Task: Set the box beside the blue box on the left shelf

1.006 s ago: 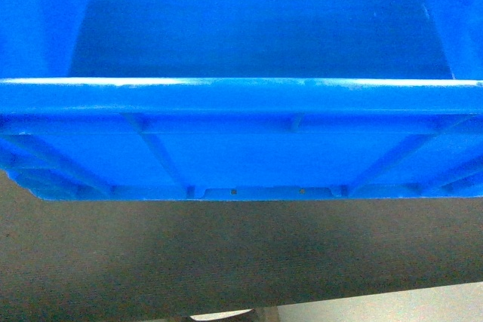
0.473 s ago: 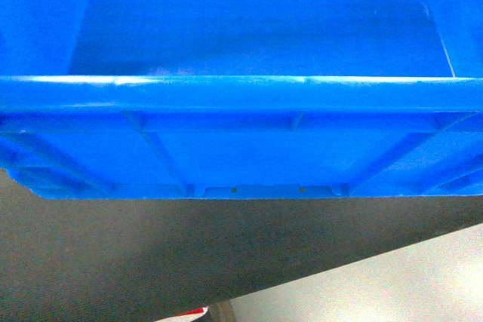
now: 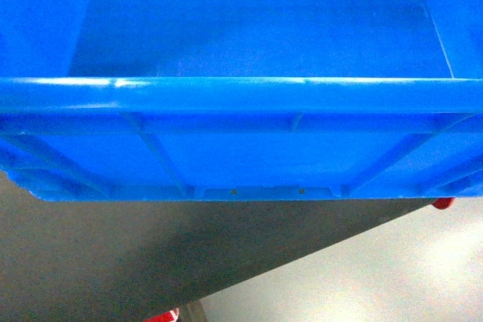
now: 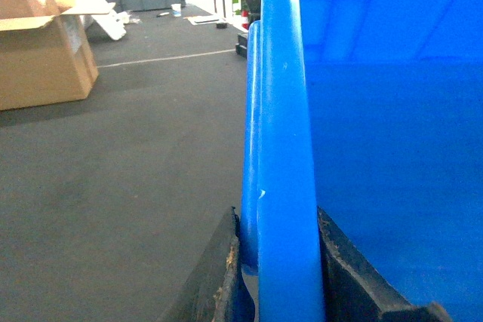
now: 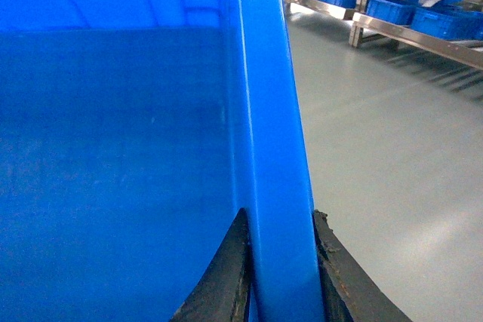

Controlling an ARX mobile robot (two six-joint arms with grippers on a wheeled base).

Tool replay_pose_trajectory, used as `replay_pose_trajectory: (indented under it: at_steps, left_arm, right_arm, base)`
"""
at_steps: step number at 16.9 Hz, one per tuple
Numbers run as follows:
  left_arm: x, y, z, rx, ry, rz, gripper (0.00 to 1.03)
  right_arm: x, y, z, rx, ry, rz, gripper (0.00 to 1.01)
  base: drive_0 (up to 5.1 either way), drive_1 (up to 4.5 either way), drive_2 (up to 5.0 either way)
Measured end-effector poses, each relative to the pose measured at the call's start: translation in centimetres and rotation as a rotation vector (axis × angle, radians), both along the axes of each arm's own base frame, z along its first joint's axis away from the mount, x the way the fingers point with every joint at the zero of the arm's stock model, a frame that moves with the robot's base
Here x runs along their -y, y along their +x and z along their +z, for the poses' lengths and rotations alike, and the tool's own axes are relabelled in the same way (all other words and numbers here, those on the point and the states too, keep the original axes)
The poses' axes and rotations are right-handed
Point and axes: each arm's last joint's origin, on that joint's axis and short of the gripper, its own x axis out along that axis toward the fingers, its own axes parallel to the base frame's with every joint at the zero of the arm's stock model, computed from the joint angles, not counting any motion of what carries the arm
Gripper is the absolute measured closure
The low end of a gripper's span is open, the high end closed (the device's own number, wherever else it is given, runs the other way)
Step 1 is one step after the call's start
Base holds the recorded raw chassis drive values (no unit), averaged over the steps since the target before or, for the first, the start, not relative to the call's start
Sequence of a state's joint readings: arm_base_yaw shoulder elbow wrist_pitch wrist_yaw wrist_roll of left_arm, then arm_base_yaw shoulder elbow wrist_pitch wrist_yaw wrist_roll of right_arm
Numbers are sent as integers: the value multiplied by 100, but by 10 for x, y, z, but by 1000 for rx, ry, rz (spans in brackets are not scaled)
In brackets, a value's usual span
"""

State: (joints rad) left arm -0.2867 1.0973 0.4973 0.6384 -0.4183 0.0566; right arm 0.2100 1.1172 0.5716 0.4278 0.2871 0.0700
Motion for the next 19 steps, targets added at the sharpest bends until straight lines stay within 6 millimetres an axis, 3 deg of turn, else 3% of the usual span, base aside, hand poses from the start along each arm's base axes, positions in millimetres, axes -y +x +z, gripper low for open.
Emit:
replay_pose_trajectory:
  at_steps: [19]
  left_arm:
    - [0,0,0,1,0,0,83]
  right_arm:
    - [0,0,0,0,-3,1,88]
  base:
    - [-141,-141,-141]
